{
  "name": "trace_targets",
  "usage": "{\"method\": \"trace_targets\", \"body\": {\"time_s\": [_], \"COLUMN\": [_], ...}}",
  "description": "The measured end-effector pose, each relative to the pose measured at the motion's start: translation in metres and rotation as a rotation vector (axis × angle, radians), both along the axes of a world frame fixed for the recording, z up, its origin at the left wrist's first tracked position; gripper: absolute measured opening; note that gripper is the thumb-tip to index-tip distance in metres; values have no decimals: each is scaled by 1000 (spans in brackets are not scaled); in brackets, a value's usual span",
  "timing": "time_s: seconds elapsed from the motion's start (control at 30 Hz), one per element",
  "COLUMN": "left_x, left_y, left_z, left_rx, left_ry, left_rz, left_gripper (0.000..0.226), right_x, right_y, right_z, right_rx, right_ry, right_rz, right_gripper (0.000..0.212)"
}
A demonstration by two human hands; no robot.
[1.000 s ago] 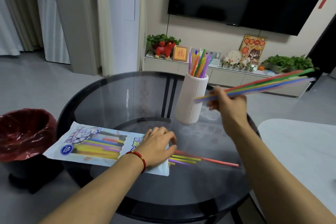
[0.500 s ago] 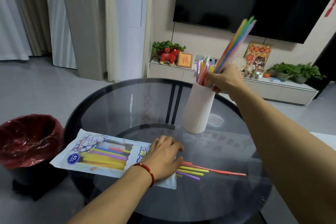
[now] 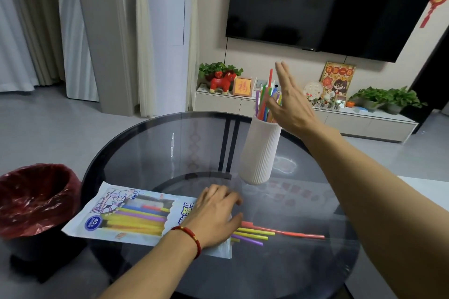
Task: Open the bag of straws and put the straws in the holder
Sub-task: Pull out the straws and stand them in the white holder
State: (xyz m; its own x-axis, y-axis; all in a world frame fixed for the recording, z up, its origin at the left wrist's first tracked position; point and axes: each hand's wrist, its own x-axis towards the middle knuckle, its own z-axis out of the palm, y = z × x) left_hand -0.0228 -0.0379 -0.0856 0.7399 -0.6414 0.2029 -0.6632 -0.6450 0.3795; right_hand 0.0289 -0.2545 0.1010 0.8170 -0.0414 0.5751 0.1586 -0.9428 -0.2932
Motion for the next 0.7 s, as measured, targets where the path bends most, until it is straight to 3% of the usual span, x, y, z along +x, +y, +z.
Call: {"method": "trace_targets", "body": {"time_s": [0.17,0.33,0.43,0.57,0.63,0.7], "left_x": [-1,-4,-5,-5,-4,-3], "left_y": [4,8,14,27,31,32], "left_z": [2,11,14,11,8,8], "left_rx": [12,11,134,398,428,432], "left_ry": [25,-16,-5,87,73,74], "left_rz": [18,13,-19,-74,-97,-107], "left_gripper": [39,46,76,126,129,129], "right_x": [10,11,-4,-56,-86,-108], "right_y": [1,7,9,13,11,3], "right_z": [11,4,10,-7,-35,-72], "right_rx": [-139,-182,-130,8,35,3], "right_ry": [56,80,-61,-280,-137,281], "right_rz": [2,-26,-9,64,58,0], "right_gripper": [76,54,54,30,30,34]}}
